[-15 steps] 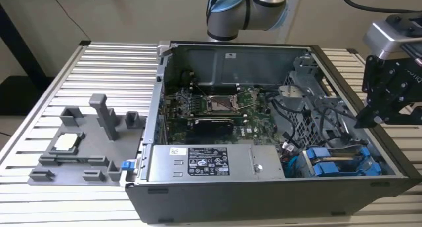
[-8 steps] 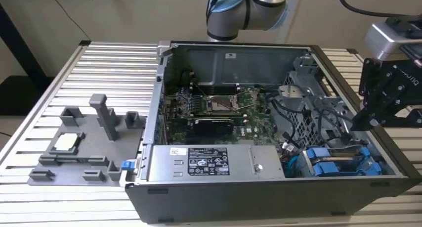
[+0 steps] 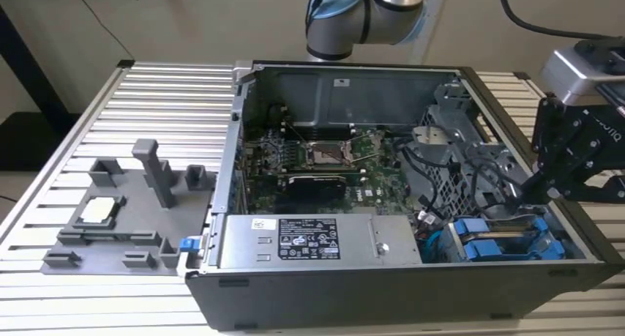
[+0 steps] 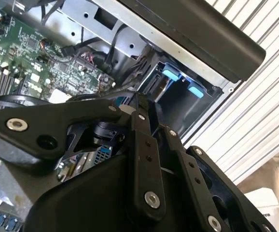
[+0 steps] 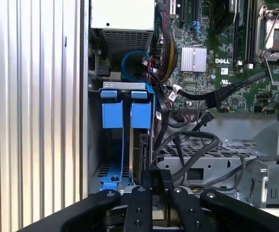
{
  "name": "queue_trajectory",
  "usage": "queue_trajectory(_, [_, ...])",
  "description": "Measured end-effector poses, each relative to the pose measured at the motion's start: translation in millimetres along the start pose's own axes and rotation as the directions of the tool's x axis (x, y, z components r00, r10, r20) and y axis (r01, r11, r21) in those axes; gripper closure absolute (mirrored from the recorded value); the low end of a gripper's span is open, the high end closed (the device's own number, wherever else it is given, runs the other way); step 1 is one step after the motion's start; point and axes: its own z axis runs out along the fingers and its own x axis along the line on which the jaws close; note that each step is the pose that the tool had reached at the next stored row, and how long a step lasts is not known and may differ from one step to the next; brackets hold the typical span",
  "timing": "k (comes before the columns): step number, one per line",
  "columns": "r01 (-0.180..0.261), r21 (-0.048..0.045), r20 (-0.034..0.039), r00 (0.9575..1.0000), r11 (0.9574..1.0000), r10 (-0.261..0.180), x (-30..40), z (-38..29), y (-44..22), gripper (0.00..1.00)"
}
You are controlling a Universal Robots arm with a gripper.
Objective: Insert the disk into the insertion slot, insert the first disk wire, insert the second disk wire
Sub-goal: 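Insert the first disk wire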
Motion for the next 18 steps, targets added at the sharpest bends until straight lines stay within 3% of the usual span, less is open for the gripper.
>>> queue_trajectory(8, [0.000, -0.0003, 0.0001, 1.0000, 1.0000, 0.000, 2.1, 13.9, -0.2, 0.81])
queue_trajectory(18, [0.000, 0.0036, -0.0003, 1.0000, 1.0000, 0.000, 4.5, 21.7, -0.9, 0.81])
